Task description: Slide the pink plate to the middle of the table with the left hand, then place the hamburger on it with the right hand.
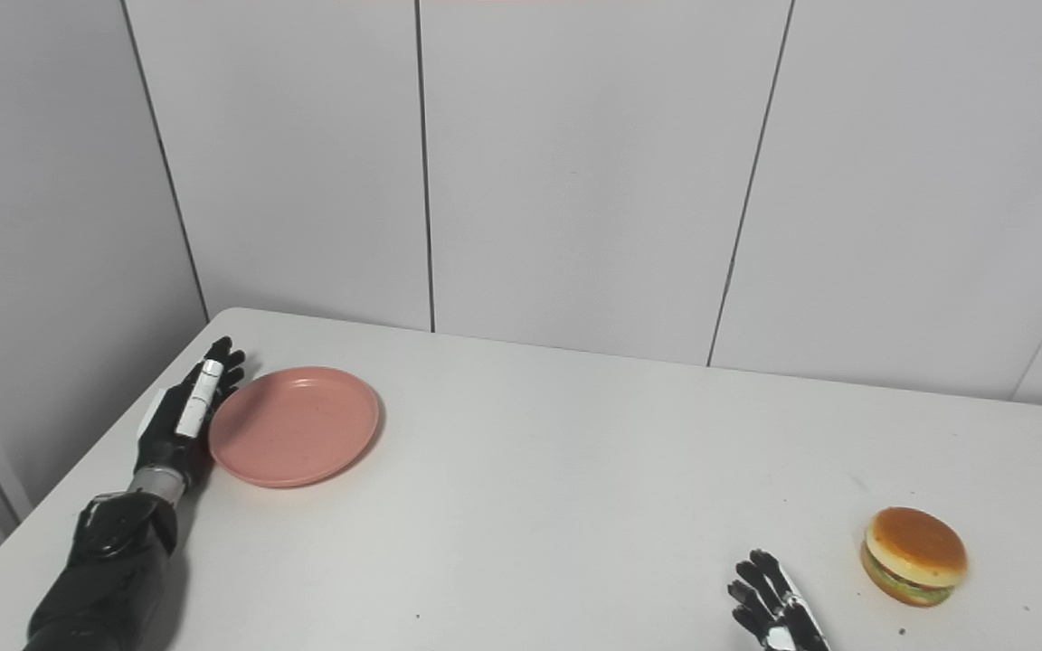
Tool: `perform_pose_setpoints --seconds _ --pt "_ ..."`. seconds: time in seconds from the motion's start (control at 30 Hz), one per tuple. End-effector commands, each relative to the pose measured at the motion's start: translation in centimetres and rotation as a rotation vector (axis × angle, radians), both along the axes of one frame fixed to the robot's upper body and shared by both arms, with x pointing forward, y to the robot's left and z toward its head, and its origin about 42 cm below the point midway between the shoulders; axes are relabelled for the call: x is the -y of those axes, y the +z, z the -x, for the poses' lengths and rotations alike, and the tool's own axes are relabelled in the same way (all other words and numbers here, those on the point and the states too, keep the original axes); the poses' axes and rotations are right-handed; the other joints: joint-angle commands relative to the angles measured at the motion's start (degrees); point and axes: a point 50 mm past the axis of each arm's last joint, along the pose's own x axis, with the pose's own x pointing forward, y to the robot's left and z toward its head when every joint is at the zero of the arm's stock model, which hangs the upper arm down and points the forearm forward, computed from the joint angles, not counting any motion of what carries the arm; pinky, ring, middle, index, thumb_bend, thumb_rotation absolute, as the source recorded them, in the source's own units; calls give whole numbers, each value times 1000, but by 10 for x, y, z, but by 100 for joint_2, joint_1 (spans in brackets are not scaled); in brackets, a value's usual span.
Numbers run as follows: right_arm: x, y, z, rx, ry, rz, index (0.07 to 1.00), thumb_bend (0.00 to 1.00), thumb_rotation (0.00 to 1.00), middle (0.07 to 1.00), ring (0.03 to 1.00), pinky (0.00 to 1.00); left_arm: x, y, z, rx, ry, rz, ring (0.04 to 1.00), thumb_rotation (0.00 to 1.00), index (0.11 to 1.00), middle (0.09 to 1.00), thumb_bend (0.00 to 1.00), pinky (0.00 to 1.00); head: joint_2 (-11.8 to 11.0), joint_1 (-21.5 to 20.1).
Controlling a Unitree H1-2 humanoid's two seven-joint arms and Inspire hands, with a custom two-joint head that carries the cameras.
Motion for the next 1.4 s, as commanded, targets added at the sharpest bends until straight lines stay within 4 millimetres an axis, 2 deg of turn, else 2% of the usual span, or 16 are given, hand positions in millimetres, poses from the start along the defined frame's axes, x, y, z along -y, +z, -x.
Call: perform_pose_setpoints --seconds 0.0,0.33,0.5,0.63,0.87,1.13,1.37 --pt "0 -28 20 -162 7 18 913 792 908 899 880 894 1 20 -10 44 -34 -22 942 816 923 909 854 966 8 3" --pt "0 -27 20 -155 14 36 918 783 915 900 879 887 12 24 -11 56 -54 -2 927 793 915 902 892 954 29 -16" --pt "0 -27 20 -155 15 43 920 780 917 900 879 886 21 24 -12 53 -63 -9 911 799 885 885 858 916 38 -23" --pt "0 -27 20 -154 17 49 921 778 916 900 882 887 28 24 -13 49 -82 -19 909 790 877 889 918 898 39 -25" --pt "-2 -26 21 -152 23 55 924 783 909 898 879 888 38 25 -16 33 -111 -34 916 815 886 891 840 880 58 -47" --pt "-3 -26 20 -150 31 61 930 786 903 901 879 892 57 13 -18 13 -158 -20 922 780 906 896 832 949 51 -63" --pt "-4 -26 19 -146 39 67 931 771 899 902 878 891 69 11 -19 7 -173 -34 897 782 889 875 851 894 55 -68"
